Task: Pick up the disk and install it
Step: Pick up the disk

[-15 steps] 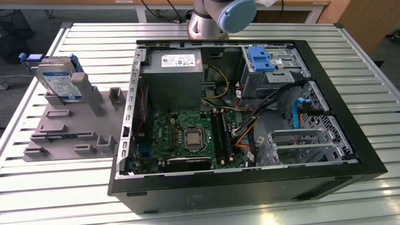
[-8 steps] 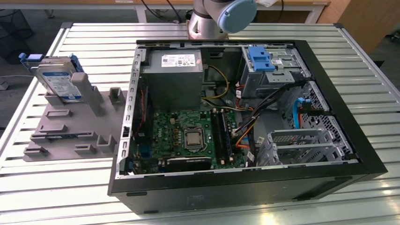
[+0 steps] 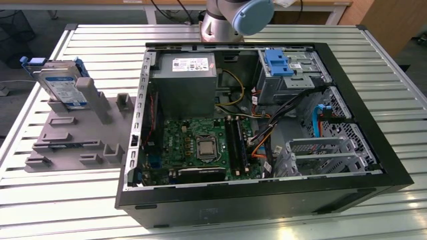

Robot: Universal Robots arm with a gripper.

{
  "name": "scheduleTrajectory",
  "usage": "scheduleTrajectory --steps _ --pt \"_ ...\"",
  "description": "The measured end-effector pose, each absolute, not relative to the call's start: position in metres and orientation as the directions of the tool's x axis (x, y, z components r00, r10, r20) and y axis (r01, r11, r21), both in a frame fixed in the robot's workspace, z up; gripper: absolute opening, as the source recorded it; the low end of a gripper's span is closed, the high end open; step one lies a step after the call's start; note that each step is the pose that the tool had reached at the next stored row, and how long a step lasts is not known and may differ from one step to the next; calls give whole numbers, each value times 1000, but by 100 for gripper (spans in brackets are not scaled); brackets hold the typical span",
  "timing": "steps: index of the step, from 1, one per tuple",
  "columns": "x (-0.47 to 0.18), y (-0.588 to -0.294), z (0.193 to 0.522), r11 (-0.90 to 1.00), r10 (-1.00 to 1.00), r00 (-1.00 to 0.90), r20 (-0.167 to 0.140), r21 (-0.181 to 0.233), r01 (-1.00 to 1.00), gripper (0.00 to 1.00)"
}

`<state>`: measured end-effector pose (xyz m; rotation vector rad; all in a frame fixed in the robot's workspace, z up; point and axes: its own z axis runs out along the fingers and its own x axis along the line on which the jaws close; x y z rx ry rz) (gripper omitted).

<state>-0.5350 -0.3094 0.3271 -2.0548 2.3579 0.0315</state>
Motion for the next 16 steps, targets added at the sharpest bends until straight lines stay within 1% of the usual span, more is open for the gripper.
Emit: scheduleTrajectory --steps 16 --pt "-535 -309 337 137 -990 -137 -24 6 -991 47"
